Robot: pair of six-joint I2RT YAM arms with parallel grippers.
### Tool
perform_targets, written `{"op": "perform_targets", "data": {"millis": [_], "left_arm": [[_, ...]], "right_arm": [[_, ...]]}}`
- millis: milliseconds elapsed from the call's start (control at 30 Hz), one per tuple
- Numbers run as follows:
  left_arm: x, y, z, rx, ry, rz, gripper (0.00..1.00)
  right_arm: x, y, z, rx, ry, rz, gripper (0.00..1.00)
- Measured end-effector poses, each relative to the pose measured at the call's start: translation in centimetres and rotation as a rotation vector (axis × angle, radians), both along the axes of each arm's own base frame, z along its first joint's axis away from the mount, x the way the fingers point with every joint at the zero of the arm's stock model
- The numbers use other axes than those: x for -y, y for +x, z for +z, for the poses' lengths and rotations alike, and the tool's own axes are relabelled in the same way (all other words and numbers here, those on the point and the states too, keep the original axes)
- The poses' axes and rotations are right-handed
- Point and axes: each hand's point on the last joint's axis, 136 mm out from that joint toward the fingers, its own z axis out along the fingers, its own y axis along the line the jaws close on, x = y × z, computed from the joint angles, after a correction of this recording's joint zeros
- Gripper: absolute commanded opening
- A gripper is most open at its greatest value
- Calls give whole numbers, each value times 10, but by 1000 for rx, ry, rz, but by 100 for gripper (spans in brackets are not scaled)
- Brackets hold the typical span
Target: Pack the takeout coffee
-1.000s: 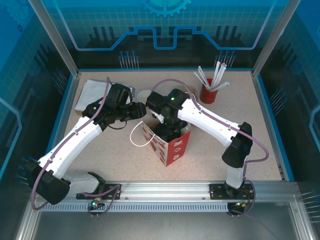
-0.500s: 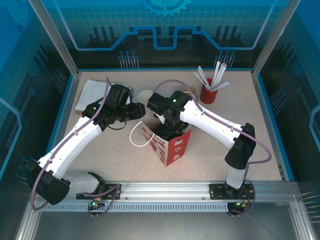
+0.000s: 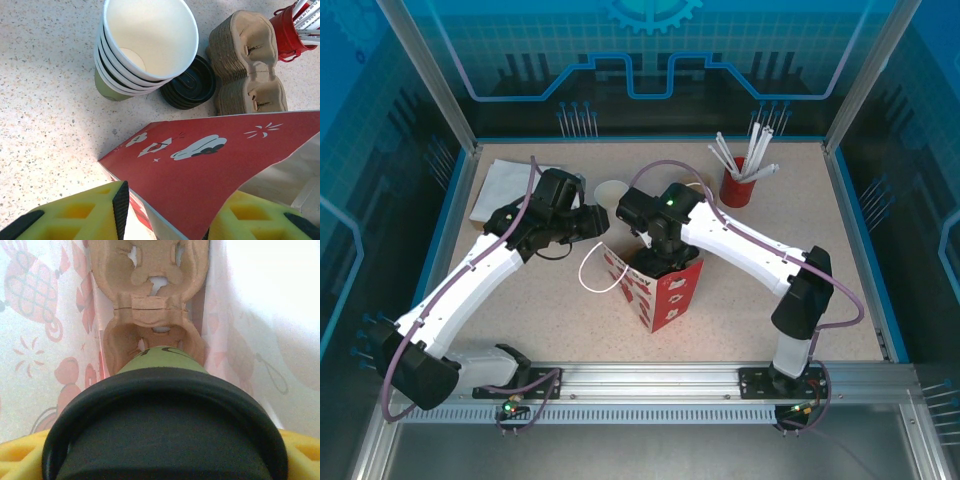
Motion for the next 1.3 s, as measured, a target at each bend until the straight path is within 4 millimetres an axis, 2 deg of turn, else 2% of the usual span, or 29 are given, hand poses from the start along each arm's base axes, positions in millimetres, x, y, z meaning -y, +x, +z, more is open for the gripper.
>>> {"op": "perform_targets", "data": {"millis": [467,1300], "left_arm": [[-3,-3,-5,-8,8,9,54],[-7,-4,-7,-10,25,20,59]], "right_arm": [[-4,-3,-7,-18,22,-28,81],[-5,-6,-33,-49,20,-29,81]]}}
